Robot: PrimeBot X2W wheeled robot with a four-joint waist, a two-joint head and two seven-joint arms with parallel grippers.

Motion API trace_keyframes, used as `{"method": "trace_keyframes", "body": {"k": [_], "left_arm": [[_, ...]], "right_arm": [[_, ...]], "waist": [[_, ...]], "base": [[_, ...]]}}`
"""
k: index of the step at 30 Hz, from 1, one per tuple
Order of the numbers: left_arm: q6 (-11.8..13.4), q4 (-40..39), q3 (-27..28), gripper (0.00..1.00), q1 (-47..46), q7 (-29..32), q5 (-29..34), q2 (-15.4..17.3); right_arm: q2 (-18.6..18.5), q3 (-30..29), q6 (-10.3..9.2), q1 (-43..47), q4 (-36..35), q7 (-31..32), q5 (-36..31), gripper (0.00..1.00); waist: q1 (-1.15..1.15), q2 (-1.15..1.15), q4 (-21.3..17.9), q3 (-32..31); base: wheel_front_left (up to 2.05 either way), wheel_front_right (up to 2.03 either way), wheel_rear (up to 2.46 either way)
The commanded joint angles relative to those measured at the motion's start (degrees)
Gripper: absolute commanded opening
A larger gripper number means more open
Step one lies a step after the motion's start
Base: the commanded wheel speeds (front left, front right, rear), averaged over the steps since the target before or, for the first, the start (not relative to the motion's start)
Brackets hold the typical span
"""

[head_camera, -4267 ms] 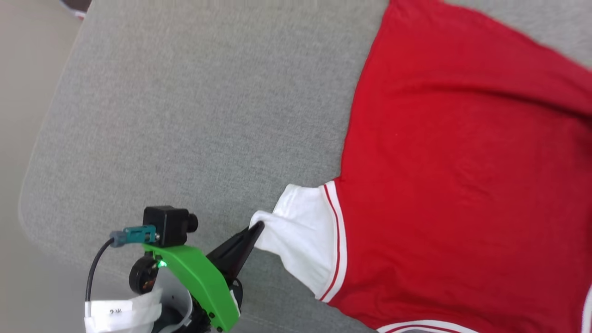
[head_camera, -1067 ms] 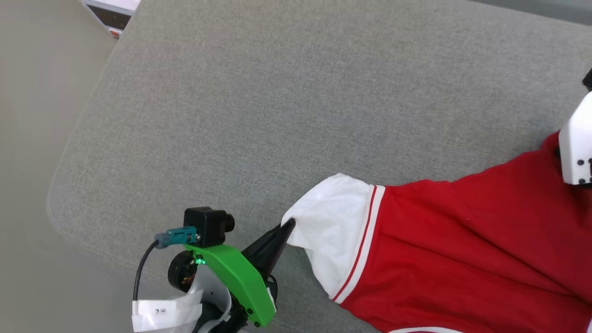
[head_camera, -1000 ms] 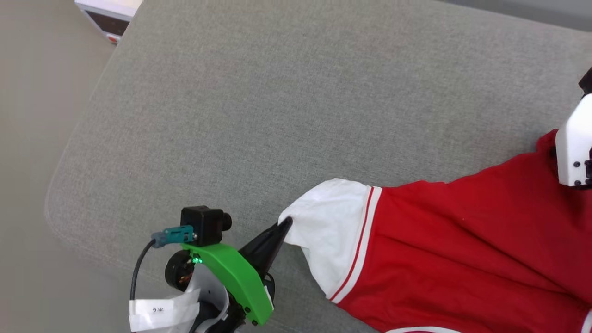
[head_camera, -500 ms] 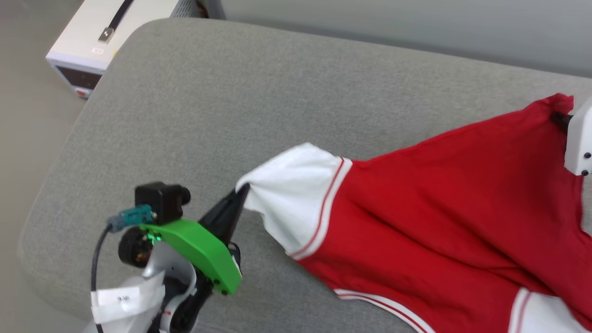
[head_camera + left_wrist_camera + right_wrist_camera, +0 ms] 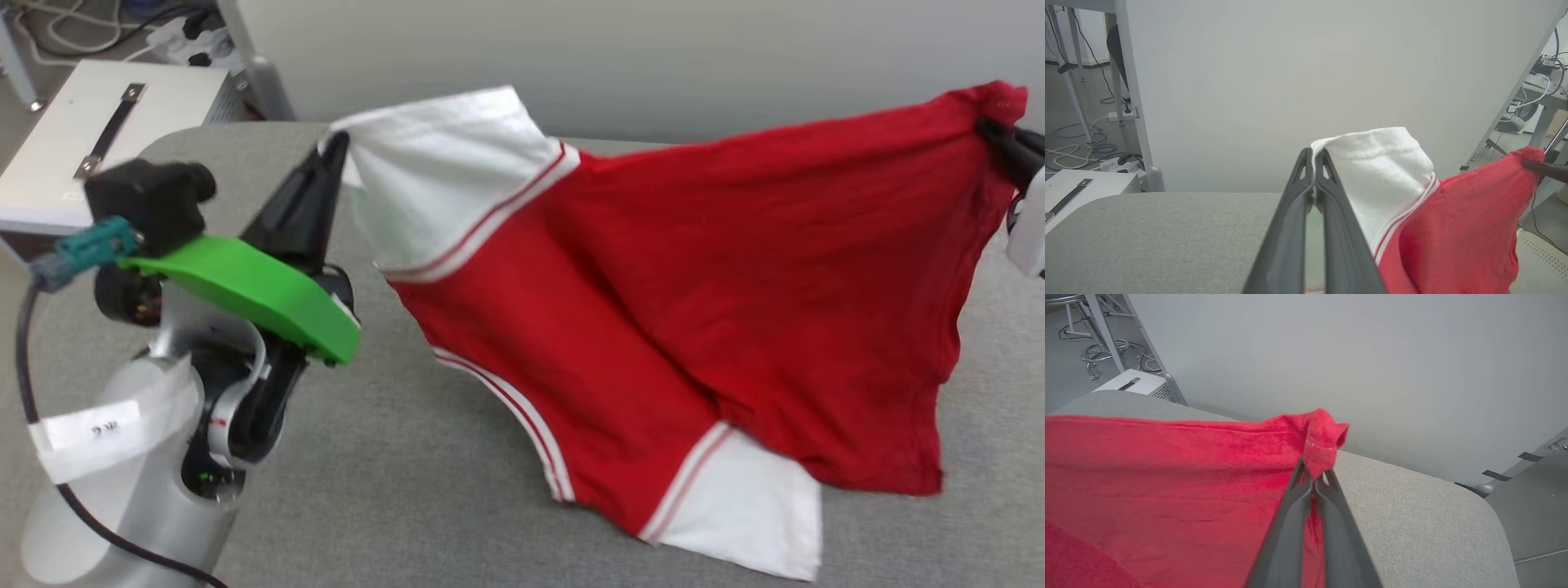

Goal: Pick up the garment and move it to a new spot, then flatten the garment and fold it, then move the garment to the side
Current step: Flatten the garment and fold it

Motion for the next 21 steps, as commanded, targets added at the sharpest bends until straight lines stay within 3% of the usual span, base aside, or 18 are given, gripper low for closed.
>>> {"method": "trace_keyframes", "body": {"k": [1, 12, 18, 21], "left_arm": [[0.61, -0.67, 0.61, 0.00, -1.90, -0.53, 0.87, 0.37], [2.02, -2.58, 1.93, 0.00, -10.02, -1.96, 5.00, 1.05], [1.89, -3.80, 1.98, 0.00, -13.58, -1.92, 6.56, 1.74], [0.56, -4.50, 1.12, 0.00, -15.89, -1.68, 8.76, 3.56]], "right_arm": [[-0.01, -0.74, -0.04, 0.60, -0.71, -0.85, 0.27, 0.00], [2.95, -6.76, -0.04, 2.91, -7.80, -3.69, -0.03, 0.00], [4.27, -9.82, -0.04, 3.12, -11.55, -4.81, -1.35, 0.00], [5.15, -11.71, -0.04, 2.46, -13.09, -5.59, -1.83, 0.00]], "waist": [[0.00, 0.00, -2.30, -1.95], [0.00, 0.00, -4.46, -3.31], [0.00, 0.00, -4.89, -2.67], [0.00, 0.00, -5.06, -1.78]], "base": [[0.00, 0.00, 0.00], [0.00, 0.00, 0.00], [0.00, 0.00, 0.00], [0.00, 0.00, 0.00]]}}
